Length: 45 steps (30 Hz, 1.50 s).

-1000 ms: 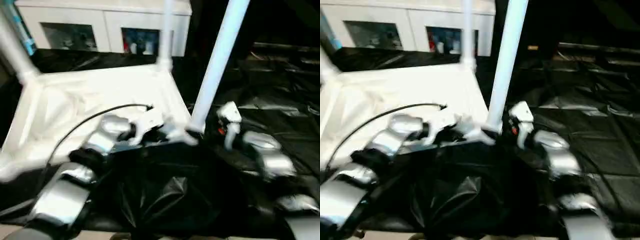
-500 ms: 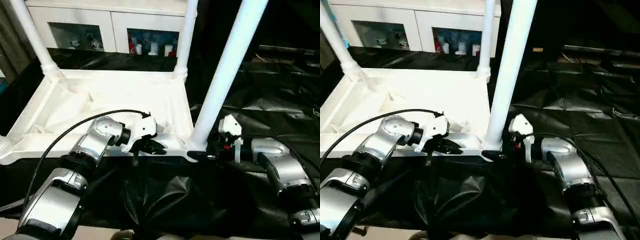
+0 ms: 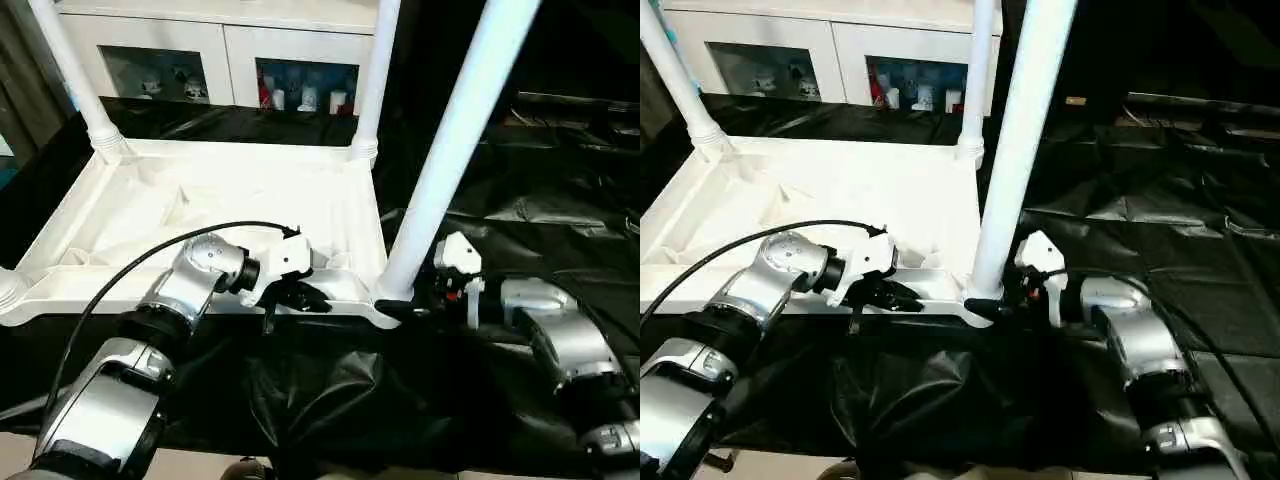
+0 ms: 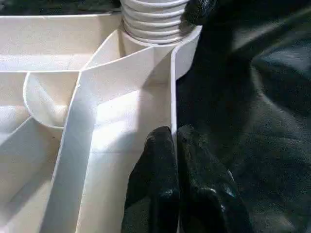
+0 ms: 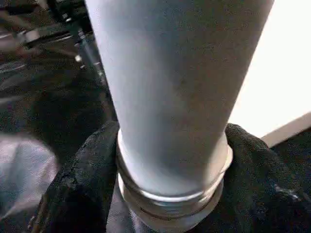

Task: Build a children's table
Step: Rotate leg to tighten

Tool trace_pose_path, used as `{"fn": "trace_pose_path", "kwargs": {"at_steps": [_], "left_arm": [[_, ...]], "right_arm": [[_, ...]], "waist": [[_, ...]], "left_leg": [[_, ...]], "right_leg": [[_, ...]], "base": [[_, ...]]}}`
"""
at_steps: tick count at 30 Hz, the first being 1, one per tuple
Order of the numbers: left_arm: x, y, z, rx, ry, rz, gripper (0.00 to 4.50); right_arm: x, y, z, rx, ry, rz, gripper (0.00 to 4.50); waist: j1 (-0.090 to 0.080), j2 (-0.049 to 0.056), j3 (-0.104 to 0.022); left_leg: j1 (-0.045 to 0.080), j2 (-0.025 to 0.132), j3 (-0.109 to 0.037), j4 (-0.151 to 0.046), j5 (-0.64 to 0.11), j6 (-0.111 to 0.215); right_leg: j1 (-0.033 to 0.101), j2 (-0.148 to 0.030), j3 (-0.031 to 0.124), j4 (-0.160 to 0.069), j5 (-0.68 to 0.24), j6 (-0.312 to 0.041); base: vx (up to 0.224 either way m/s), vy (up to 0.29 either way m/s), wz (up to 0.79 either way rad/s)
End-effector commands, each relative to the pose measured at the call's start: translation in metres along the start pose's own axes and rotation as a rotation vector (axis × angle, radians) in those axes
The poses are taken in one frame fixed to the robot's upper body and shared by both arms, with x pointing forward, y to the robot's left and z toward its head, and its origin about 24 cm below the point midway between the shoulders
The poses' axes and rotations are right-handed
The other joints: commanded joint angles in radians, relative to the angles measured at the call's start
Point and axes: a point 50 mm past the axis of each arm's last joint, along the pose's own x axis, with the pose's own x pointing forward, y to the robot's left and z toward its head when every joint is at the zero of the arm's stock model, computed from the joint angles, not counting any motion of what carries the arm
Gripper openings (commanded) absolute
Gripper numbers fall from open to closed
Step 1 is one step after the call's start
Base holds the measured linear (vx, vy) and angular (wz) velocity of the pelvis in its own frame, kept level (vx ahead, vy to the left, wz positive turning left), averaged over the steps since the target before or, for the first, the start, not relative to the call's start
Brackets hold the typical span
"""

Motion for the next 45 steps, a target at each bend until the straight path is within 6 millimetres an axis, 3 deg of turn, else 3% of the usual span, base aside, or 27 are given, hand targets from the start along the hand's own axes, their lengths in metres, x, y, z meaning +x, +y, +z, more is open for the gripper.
{"fn": "trace_pose_path", "kwargs": {"at_steps": [1,5,6,9,10,11,14,16,18,23,30,33,35,38,43,45], "left_arm": [[0.005,0.015,0.014,-0.007,-0.016,0.166,0.00],[0.018,0.021,0.020,-0.077,-0.041,0.263,0.00],[0.023,0.022,0.022,-0.097,-0.043,0.282,0.00],[0.033,0.023,0.027,-0.128,-0.040,0.324,0.00],[0.046,0.025,0.034,-0.165,-0.047,0.380,0.00],[0.050,0.025,0.037,-0.176,-0.052,0.397,0.00],[0.061,0.022,0.044,-0.168,-0.059,0.390,0.00],[0.064,0.020,0.046,-0.159,-0.063,0.371,0.00],[0.064,0.020,0.046,-0.153,-0.068,0.362,0.00],[0.055,0.019,0.040,-0.115,-0.068,0.302,0.00],[0.039,0.009,0.030,-0.023,-0.089,0.119,0.00],[0.025,0.005,0.023,-0.006,-0.090,0.020,0.00],[0.021,0.004,0.021,-0.002,-0.091,-0.009,0.00],[0.012,0.001,0.016,0.008,-0.073,-0.060,0.00],[0.006,-0.002,0.012,0.014,-0.061,-0.102,0.00],[0.005,-0.003,0.011,0.016,-0.059,-0.110,0.00]], "right_arm": [[0.010,0.002,-0.018,0.086,0.010,-0.109,2.77],[0.025,-0.003,-0.029,0.213,-0.031,-0.337,2.77],[0.032,-0.005,-0.031,0.264,-0.048,-0.411,2.77],[0.043,-0.007,-0.031,0.318,-0.069,-0.508,2.76],[0.060,-0.005,-0.028,0.346,-0.074,-0.567,2.76],[0.067,-0.004,-0.026,0.349,-0.071,-0.583,2.76],[0.084,0.002,-0.020,0.312,-0.056,-0.561,2.76],[0.090,0.007,-0.015,0.289,-0.076,-0.511,3.32],[0.091,0.008,-0.012,0.294,-0.100,-0.482,3.46],[0.082,0.004,-0.002,0.197,-0.129,-0.382,3.95],[0.052,0.000,0.003,0.062,-0.092,-0.182,3.95],[0.027,-0.001,0.005,0.018,-0.038,-0.035,3.95],[0.020,-0.002,0.006,0.001,-0.008,0.010,3.95],[0.009,-0.001,0.008,-0.014,0.026,0.074,3.95],[0.005,0.001,0.009,-0.004,0.040,0.124,3.95],[0.005,0.002,0.008,0.002,0.047,0.138,3.70]], "waist": [[-0.003,-0.007,-0.069],[-0.014,-0.005,-0.064],[-0.019,-0.001,-0.063],[-0.032,-0.003,-0.056],[-0.036,0.003,-0.052],[-0.038,0.002,-0.054],[-0.038,0.002,-0.057],[-0.036,0.000,-0.059],[-0.035,0.002,-0.061],[-0.038,0.005,-0.062],[-0.032,0.004,-0.068],[-0.023,0.003,-0.069],[-0.018,0.005,-0.068],[-0.005,0.006,-0.065],[-0.004,0.005,-0.064],[-0.005,0.002,-0.064]], "left_leg": [[0.036,0.069,-0.028,-0.065,-0.097,0.084],[0.039,0.067,-0.034,-0.077,-0.181,0.025],[0.034,0.066,-0.038,-0.081,-0.192,0.011],[0.043,0.063,-0.036,-0.086,-0.261,-0.012],[0.045,0.063,-0.037,-0.089,-0.299,-0.025],[0.048,0.063,-0.042,-0.091,-0.317,-0.043],[0.044,0.064,-0.043,-0.094,-0.294,-0.038],[0.043,0.063,-0.040,-0.093,-0.267,-0.020],[0.041,0.064,-0.039,-0.092,-0.245,-0.003],[0.039,0.064,-0.039,-0.093,-0.251,0.010],[0.035,0.068,-0.034,-0.083,-0.151,0.072],[0.035,0.070,-0.031,-0.079,-0.127,0.092],[0.037,0.071,-0.028,-0.077,-0.129,0.104],[0.041,0.075,-0.028,-0.081,-0.164,0.084],[0.042,0.076,-0.030,-0.088,-0.207,0.042],[0.041,0.075,-0.029,-0.088,-0.202,0.040]], "right_leg": [[0.042,-0.084,0.045,-0.061,0.057,-0.267],[0.044,-0.090,0.046,-0.080,-0.102,-0.244],[0.048,-0.090,0.045,-0.080,-0.128,-0.235],[0.038,-0.090,0.046,-0.096,-0.212,-0.217],[0.036,-0.093,0.047,-0.104,-0.275,-0.204],[0.037,-0.095,0.045,-0.106,-0.314,-0.193],[0.041,-0.093,0.042,-0.106,-0.285,-0.178],[0.043,-0.091,0.043,-0.102,-0.211,-0.184],[0.046,-0.091,0.042,-0.098,-0.168,-0.194],[0.050,-0.091,0.040,-0.099,-0.162,-0.204],[0.057,-0.089,0.037,-0.081,-0.008,-0.244],[0.060,-0.086,0.034,-0.073,0.042,-0.268],[0.054,-0.086,0.035,-0.072,0.053,-0.275],[0.051,-0.091,0.037,-0.079,-0.018,-0.268],[0.049,-0.092,0.037,-0.083,-0.088,-0.257],[0.049,-0.092,0.037,-0.083,-0.082,-0.254]], "base": [[0.000,0.000,0.00],[0.000,0.000,0.00],[0.000,0.000,0.00],[0.000,0.000,0.00],[0.000,0.000,0.00],[0.000,0.000,0.00],[0.000,0.000,0.00],[0.000,0.000,0.00],[0.000,0.000,0.00],[0.000,0.000,0.00],[0.000,0.000,0.00],[0.000,0.000,0.00],[0.000,0.000,0.00],[0.000,0.000,0.00],[0.000,0.000,0.00],[0.000,0.000,0.00]]}}
